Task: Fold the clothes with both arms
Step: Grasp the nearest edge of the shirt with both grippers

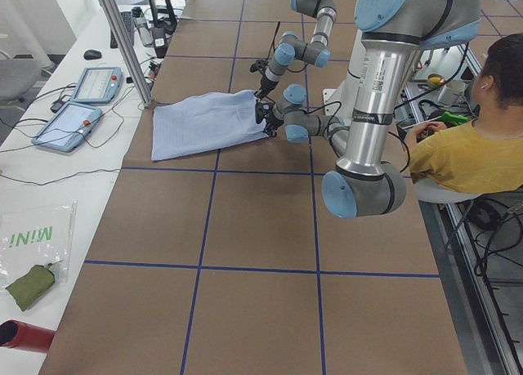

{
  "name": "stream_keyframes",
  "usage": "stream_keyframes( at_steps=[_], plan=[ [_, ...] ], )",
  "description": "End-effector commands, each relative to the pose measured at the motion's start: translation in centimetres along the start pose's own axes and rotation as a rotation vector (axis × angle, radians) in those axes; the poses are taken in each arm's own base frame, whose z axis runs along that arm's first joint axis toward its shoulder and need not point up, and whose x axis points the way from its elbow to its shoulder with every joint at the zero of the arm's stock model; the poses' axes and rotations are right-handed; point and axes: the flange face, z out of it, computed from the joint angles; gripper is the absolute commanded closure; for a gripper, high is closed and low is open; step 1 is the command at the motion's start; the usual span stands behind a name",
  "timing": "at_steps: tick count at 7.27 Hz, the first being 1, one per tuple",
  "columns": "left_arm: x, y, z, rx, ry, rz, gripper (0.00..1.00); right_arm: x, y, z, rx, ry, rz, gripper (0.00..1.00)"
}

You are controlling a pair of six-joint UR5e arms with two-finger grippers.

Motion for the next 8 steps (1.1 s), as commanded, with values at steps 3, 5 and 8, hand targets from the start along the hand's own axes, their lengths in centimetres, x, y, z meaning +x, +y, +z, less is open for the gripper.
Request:
stream_keyframes(
  at_steps=[3,5,8],
  plan=[
    [7.0,2.1,-9.8,-0.085,0.157,0.012,1.0,12.2,-1.1,-14.0,-0.087,-0.088,-0.072,1.0],
    [8.7,3.9,-13.6,-0.122,0.234,0.025,1.0,17.4,2.2,-22.3,-0.118,-0.1,-0.146,1.0],
    [10.8,5.7,-21.8,-0.227,0.224,0.02,1.0,18.5,0.5,-25.7,-0.112,-0.093,-0.143,1.0]
  ],
)
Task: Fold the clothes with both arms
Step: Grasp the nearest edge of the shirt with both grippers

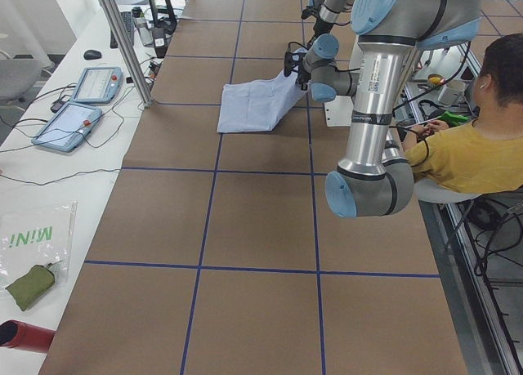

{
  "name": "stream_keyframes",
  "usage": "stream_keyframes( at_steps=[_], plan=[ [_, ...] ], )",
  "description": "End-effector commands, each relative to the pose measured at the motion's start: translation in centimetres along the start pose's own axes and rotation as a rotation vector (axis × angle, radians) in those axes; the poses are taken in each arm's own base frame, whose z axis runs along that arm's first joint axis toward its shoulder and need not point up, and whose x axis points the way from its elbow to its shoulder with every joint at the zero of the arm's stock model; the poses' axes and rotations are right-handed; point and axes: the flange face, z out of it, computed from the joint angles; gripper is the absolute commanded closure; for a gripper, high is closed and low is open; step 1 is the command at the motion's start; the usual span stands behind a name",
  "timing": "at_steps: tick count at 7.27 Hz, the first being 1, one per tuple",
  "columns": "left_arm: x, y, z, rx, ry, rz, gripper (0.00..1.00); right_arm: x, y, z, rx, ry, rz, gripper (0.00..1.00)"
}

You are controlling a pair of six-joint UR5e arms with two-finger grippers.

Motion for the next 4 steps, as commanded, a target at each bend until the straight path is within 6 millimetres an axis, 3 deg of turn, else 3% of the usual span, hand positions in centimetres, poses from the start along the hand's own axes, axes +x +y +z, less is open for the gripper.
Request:
stream_keyframes(
  at_steps=[1,2,4],
  plan=[
    [0.4,0.6,-0.8,-0.034,-0.045,-0.009,1.0,-1.1,-1.4,0.8,0.05,0.014,-0.001,1.0],
    [0.4,-0.1,0.9,-0.02,-0.066,-0.009,1.0,-3.9,-2.8,1.8,0.093,0.015,0.007,1.0],
    [0.7,-5.1,3.6,0.071,-0.099,-0.026,1.0,-7.9,-7.2,4.6,0.164,-0.012,0.037,1.0]
  ],
)
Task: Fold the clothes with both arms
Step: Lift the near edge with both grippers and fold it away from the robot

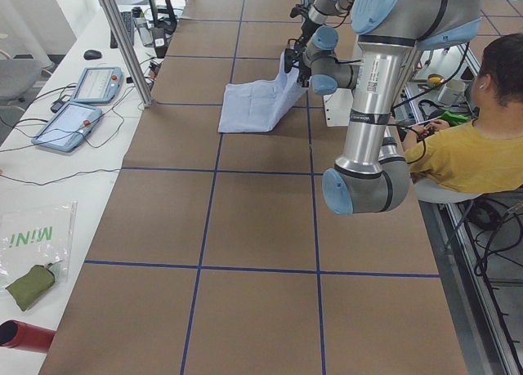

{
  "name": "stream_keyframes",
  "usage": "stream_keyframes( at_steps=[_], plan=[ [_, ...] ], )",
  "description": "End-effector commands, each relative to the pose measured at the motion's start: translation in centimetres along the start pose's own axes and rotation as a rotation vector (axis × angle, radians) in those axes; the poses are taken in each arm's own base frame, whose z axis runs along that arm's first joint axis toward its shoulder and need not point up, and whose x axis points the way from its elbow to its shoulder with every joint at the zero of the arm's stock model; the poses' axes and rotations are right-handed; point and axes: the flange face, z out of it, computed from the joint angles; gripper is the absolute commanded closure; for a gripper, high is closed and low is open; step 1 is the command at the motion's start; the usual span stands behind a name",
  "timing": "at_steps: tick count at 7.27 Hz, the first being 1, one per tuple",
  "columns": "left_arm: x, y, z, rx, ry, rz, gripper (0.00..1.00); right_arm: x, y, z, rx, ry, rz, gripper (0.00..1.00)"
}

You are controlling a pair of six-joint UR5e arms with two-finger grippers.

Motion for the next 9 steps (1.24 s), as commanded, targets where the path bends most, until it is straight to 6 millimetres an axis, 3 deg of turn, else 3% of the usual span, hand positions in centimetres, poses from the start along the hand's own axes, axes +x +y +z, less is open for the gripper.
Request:
stream_keyframes(
  at_steps=[1,2,3,4,5,7,8,9],
  plan=[
    [0.1,-6.5,3.0,0.111,-0.058,-0.004,1.0,-3.7,-4.2,5.2,0.078,-0.013,0.012,1.0],
    [-0.7,-10.6,3.3,0.172,-0.101,0.064,1.0,-4.9,-5.8,8.7,0.108,-0.013,0.032,1.0],
    [-1.9,-14.0,4.2,0.21,-0.152,0.088,1.0,-5.7,-6.2,12.2,0.125,-0.003,0.021,1.0],
    [-2.0,-17.0,6.7,0.233,-0.198,0.092,1.0,-6.5,-6.8,15.0,0.141,-0.002,0.016,1.0],
    [-2.1,-19.0,10.7,0.232,-0.251,0.079,1.0,-8.0,-7.2,17.1,0.155,0.003,0.015,1.0],
    [-3.5,-22.1,14.4,0.247,-0.279,0.116,1.0,-10.1,-8.1,20.3,0.167,0.012,0.001,1.0],
    [-4.5,-24.1,15.4,0.264,-0.3,0.133,1.0,-10.6,-9.0,21.1,0.17,0.013,-0.016,1.0],
    [-4.2,-25.6,16.6,0.268,-0.317,0.143,1.0,-10.5,-9.9,21.5,0.16,0.029,-0.051,1.0]
  ],
)
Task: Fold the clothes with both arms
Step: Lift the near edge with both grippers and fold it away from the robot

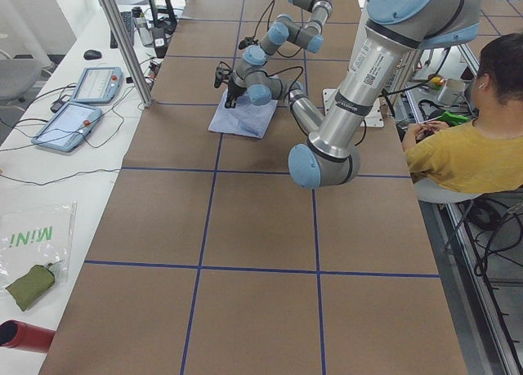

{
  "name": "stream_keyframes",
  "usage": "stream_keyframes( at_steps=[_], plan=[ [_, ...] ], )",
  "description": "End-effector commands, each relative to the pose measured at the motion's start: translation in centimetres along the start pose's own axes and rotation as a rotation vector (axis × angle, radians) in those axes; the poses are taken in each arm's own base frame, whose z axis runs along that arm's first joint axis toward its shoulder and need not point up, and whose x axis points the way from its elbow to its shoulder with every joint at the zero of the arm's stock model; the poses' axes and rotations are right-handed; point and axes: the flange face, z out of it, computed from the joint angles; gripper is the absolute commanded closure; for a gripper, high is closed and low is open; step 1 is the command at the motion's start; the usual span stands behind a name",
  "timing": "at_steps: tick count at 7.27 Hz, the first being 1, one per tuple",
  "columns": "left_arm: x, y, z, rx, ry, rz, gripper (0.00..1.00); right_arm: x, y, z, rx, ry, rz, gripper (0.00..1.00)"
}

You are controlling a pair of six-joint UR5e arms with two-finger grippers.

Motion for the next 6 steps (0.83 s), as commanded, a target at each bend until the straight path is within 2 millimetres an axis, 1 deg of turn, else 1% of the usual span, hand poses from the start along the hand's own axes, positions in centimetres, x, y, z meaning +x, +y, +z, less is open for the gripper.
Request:
stream_keyframes(
  at_steps=[1,2,3,4,5,6],
  plan=[
    [-0.1,-2.9,3.1,0.017,-0.04,0.052,1.0,-0.2,-1.8,1.3,-0.014,0.016,-0.056,1.0],
    [-1.0,-3.3,4.1,0.025,-0.034,0.077,0.43,-0.5,-3.4,1.7,-0.03,0.018,-0.078,0.27],
    [-1.4,-4.2,3.7,0.032,-0.026,0.127,0.0,-1.8,-5.1,0.8,-0.064,0.004,-0.119,0.0],
    [-2.1,-5.7,2.7,0.012,-0.01,0.175,0.0,-3.1,-6.5,-0.4,-0.131,-0.008,-0.102,0.0],
    [-3.5,-7.0,1.8,-0.035,0.014,0.238,0.0,-3.9,-6.5,-1.2,-0.155,-0.019,-0.101,0.0],
    [-5.8,-7.1,0.7,-0.032,0.014,0.288,0.0,-4.5,-5.9,-1.8,-0.163,-0.028,-0.104,0.0]
  ],
)
